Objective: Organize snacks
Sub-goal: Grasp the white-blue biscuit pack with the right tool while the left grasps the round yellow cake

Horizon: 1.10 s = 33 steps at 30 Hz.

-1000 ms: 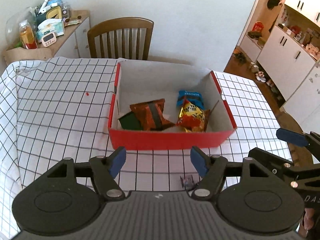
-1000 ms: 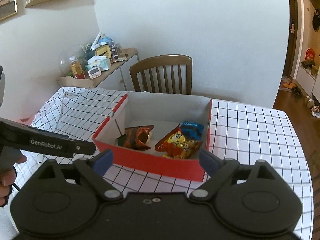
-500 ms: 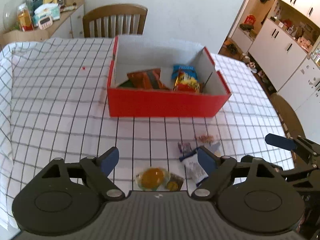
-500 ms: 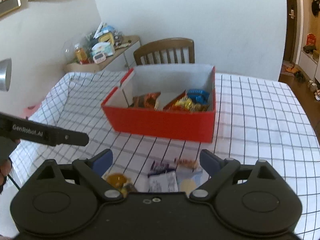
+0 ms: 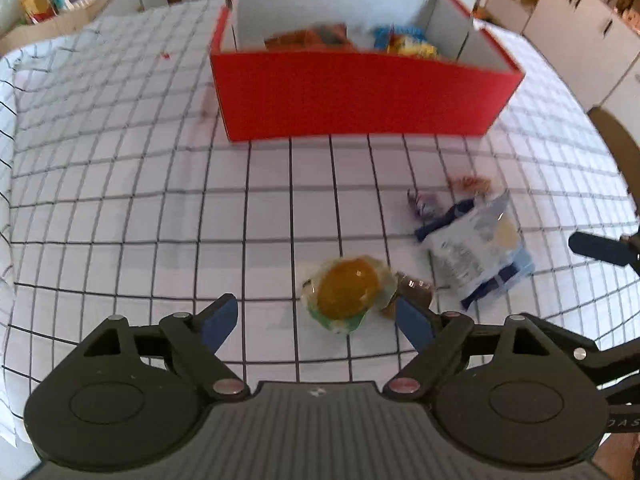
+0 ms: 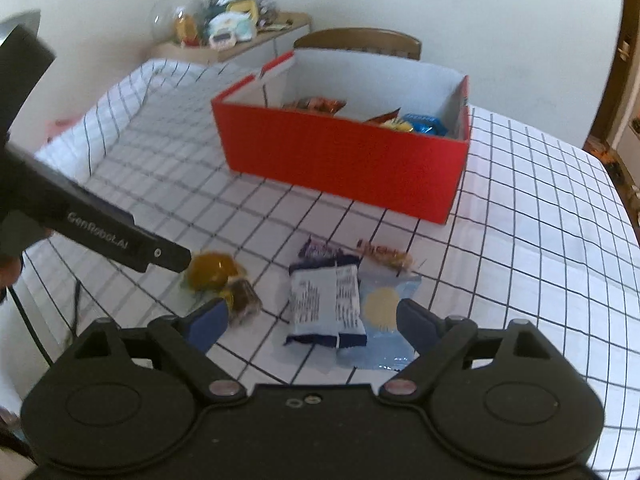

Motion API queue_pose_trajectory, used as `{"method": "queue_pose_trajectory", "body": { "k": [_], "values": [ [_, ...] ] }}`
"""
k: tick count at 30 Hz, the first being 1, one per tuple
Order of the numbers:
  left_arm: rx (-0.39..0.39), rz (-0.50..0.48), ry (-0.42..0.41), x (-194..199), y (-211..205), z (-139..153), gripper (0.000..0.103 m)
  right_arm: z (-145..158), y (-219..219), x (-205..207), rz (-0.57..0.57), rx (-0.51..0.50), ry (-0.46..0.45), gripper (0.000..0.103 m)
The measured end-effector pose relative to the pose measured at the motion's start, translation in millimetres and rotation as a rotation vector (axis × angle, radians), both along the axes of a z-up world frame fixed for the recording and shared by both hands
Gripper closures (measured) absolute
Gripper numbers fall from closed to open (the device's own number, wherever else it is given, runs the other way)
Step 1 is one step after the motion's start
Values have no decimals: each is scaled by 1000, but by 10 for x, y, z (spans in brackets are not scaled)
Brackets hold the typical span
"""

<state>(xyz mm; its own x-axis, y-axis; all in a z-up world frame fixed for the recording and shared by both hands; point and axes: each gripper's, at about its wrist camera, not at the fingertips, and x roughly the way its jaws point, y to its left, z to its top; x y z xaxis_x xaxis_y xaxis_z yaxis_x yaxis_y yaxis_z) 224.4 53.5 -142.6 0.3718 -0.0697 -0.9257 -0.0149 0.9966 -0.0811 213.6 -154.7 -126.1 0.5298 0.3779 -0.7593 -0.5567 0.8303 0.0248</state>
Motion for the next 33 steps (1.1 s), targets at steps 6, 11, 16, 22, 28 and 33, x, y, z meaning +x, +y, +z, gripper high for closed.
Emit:
{"method": "queue_pose_trajectory", "body": {
  "k": [6, 11, 16, 22, 28, 33],
  "values": [
    [-25, -5, 70, 108, 31, -245, 17, -226, 94, 91, 40, -62, 22, 17],
    [15, -78, 88, 119, -40, -368, 17, -368, 198, 125, 95, -137, 0, 20],
    [38, -95, 92, 176, -37, -458, 20, -461, 307, 161, 133, -179, -11, 22],
    [51, -142, 103, 245, -110, -522, 29, -566, 418, 210, 157, -232, -33, 26],
    [47, -155, 74, 250, -155, -499, 49, -593, 433, 255, 139, -241, -43, 39],
    [36, -139, 65, 251, -147, -471, 58, -584, 424, 254, 133, -247, -58, 51]
  ]
}}
